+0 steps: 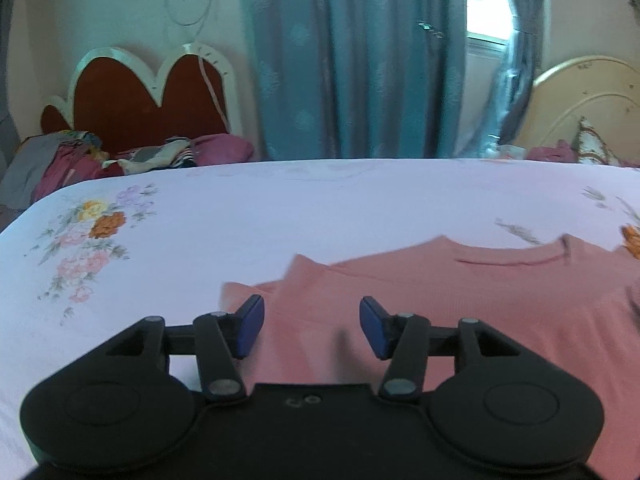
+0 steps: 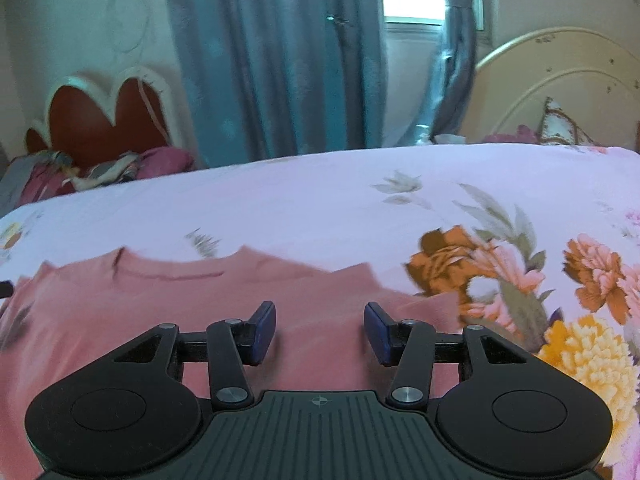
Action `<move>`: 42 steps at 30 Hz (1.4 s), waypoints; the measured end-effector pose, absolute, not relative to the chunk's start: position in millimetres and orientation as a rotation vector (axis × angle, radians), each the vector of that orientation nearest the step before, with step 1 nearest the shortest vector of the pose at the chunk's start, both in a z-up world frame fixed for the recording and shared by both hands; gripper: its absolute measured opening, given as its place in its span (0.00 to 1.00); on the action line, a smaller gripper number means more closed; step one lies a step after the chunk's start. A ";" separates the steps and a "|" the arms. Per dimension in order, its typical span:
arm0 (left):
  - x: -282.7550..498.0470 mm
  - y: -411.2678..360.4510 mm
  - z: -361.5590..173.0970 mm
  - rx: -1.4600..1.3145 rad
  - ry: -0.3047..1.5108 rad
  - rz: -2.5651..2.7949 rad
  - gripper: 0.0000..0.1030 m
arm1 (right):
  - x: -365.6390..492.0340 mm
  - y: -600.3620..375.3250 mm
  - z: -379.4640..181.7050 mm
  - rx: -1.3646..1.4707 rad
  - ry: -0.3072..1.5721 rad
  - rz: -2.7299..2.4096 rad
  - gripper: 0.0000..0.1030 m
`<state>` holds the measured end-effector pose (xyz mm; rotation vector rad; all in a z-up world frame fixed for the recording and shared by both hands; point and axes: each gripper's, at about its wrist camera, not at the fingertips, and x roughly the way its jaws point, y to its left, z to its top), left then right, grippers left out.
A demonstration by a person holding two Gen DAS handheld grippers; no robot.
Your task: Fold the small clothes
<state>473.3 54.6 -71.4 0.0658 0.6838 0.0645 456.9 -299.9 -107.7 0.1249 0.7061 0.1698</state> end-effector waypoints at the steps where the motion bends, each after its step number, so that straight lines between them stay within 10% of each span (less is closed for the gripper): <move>1: 469.7 51.4 -71.2 0.065 0.687 0.054 0.51 | 454.0 -297.3 -109.1 0.126 0.711 0.179 0.48; 42: 379.7 74.7 -103.0 0.132 0.747 0.218 0.44 | 354.0 -311.1 -132.1 0.061 0.773 0.084 0.48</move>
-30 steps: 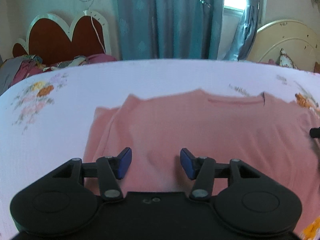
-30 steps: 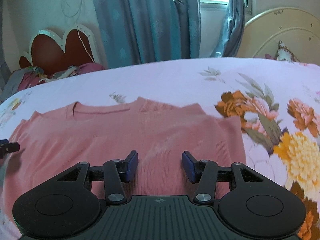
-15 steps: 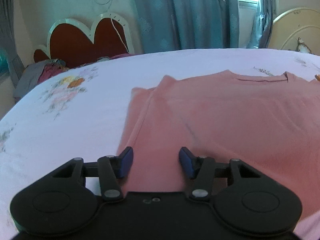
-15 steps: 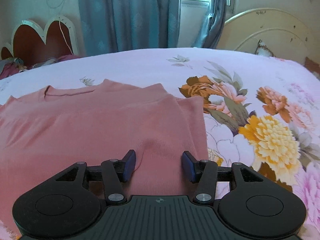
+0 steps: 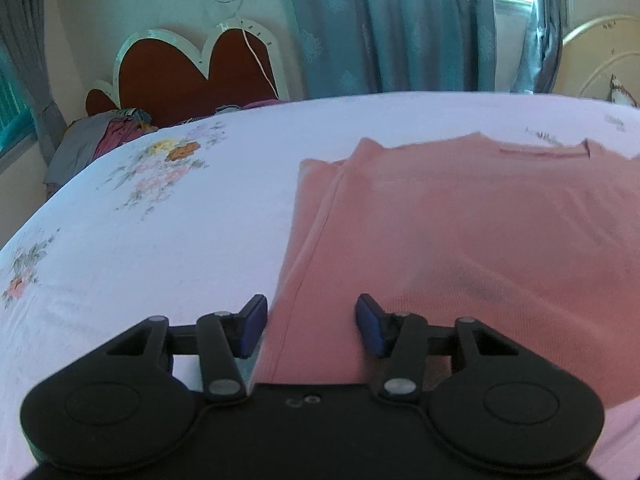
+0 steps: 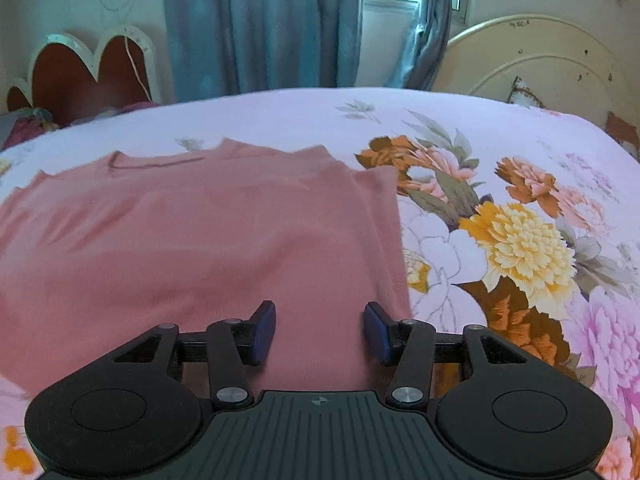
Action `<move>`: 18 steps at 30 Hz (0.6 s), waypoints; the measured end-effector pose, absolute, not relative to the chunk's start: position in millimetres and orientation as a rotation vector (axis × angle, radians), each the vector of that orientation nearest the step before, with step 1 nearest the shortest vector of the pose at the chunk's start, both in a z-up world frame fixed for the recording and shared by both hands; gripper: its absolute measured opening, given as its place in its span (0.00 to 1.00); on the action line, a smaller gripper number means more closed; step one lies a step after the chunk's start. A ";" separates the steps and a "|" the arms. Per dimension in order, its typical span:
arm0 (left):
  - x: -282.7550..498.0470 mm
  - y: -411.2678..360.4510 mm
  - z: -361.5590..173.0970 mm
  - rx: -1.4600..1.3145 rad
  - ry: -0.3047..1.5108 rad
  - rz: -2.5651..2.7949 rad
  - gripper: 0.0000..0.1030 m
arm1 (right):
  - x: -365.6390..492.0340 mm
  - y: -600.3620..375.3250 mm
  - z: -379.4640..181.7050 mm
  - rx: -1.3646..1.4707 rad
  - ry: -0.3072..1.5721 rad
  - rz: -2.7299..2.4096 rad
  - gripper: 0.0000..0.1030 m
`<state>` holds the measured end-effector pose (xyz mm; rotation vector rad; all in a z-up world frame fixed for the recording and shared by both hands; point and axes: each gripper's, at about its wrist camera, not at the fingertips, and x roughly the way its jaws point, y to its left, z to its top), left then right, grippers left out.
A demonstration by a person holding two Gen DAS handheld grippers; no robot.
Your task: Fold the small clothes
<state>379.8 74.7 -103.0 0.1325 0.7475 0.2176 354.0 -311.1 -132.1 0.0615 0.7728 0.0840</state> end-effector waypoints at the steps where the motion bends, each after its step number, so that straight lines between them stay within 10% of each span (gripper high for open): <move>1: 376.8 72.4 -98.5 0.121 0.734 0.205 0.44 | 351.0 -308.5 -130.3 0.071 0.772 0.093 0.48; 18: 346.8 40.3 -119.9 0.148 0.772 0.067 0.53 | 321.1 -303.4 -146.5 0.017 0.828 0.060 0.48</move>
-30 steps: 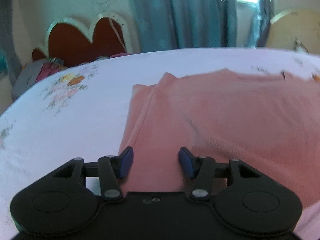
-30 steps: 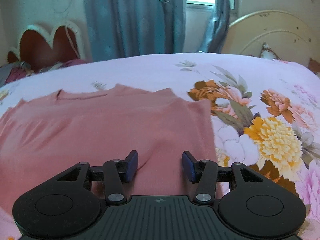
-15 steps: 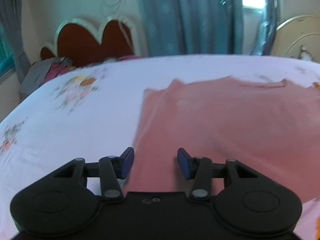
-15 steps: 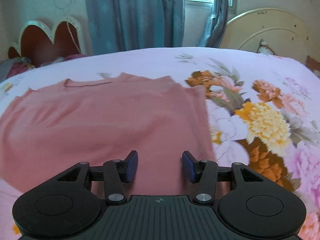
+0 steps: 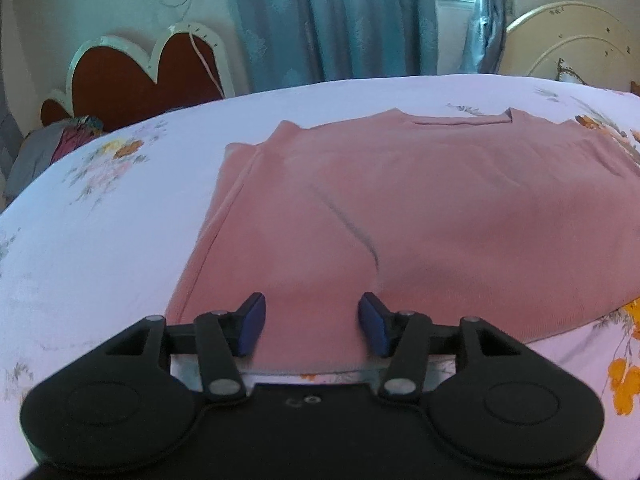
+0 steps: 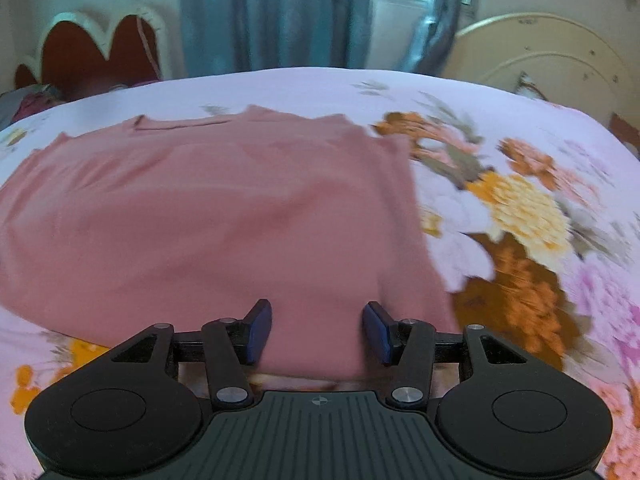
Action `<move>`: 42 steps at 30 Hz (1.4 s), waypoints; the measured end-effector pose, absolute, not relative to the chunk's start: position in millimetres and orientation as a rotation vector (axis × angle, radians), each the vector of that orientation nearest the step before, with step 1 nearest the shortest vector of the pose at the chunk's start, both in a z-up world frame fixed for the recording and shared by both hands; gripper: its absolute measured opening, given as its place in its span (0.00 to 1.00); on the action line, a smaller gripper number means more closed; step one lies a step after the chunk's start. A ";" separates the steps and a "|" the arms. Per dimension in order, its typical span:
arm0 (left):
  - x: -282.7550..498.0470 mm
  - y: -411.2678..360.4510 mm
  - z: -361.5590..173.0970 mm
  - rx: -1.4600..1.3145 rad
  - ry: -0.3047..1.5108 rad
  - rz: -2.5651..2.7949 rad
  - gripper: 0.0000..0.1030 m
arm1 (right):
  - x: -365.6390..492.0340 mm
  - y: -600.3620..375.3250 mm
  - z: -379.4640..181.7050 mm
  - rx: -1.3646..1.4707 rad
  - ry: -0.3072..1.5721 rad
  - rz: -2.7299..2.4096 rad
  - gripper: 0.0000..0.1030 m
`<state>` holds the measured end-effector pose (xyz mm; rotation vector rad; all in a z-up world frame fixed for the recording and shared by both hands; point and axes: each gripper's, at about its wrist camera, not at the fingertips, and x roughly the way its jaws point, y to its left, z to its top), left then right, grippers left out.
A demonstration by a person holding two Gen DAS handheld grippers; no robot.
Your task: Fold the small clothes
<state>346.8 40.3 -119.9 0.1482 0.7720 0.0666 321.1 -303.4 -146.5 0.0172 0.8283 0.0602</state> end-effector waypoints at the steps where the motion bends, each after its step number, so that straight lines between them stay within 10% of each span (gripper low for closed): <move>1: 346.3 39.7 -119.3 0.147 0.774 0.070 0.53 | 319.7 -305.5 -146.6 0.017 0.828 0.058 0.48; 26: 349.3 48.0 -103.5 0.095 0.850 0.078 0.60 | 343.4 -230.3 -111.4 0.130 0.789 0.235 0.49; 42: 322.6 112.6 -102.0 -0.403 1.001 0.015 0.69 | 375.7 -142.6 -113.4 0.080 0.773 0.274 0.49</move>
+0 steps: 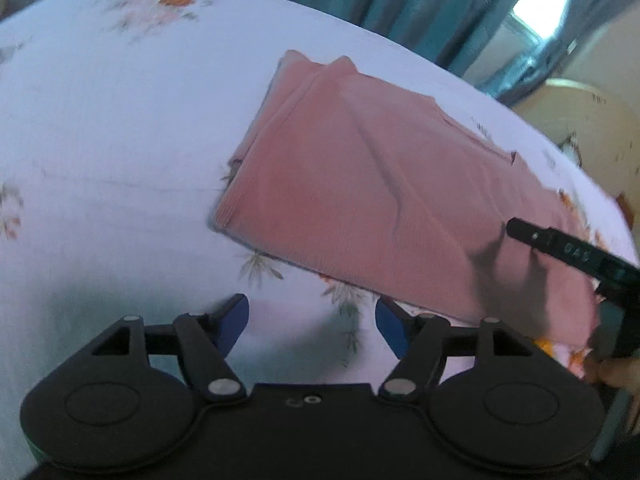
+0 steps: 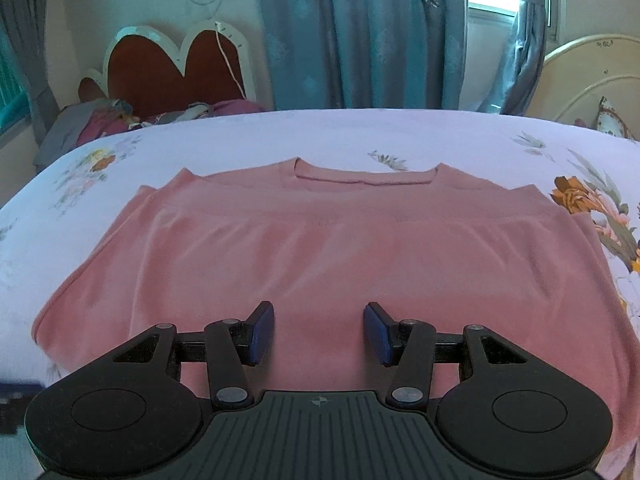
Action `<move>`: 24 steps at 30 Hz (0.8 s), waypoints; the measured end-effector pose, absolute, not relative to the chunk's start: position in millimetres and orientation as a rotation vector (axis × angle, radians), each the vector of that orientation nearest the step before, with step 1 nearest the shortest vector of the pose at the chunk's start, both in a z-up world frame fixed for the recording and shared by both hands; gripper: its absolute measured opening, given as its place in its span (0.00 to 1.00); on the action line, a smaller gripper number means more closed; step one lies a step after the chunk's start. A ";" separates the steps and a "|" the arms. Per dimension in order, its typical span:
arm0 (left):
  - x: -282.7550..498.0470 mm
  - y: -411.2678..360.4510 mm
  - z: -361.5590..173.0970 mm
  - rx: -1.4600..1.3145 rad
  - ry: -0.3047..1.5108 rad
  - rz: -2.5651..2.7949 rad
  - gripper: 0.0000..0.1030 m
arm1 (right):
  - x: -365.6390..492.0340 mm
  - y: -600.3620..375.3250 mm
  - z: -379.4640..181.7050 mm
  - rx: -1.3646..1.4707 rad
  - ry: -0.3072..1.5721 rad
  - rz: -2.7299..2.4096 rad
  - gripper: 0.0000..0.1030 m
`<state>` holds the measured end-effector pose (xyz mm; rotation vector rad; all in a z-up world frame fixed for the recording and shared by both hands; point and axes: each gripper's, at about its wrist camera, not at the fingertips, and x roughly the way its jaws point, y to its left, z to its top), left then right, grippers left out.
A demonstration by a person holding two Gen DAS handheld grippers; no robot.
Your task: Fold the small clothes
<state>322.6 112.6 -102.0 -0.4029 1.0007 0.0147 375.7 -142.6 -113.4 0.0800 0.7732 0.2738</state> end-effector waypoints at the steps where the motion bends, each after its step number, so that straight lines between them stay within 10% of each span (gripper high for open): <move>1: 324.3 114.6 -103.6 -0.425 0.992 0.009 0.70 | 377.2 -140.5 -114.1 0.081 0.775 0.268 0.49; 19: 379.4 137.9 -142.5 -0.884 0.714 -0.020 0.73 | 394.7 -119.7 -125.7 0.005 0.768 0.202 0.49; 24: 393.1 136.4 -152.1 -0.916 0.702 0.028 0.21 | 396.8 -115.5 -137.8 -0.067 0.778 0.188 0.48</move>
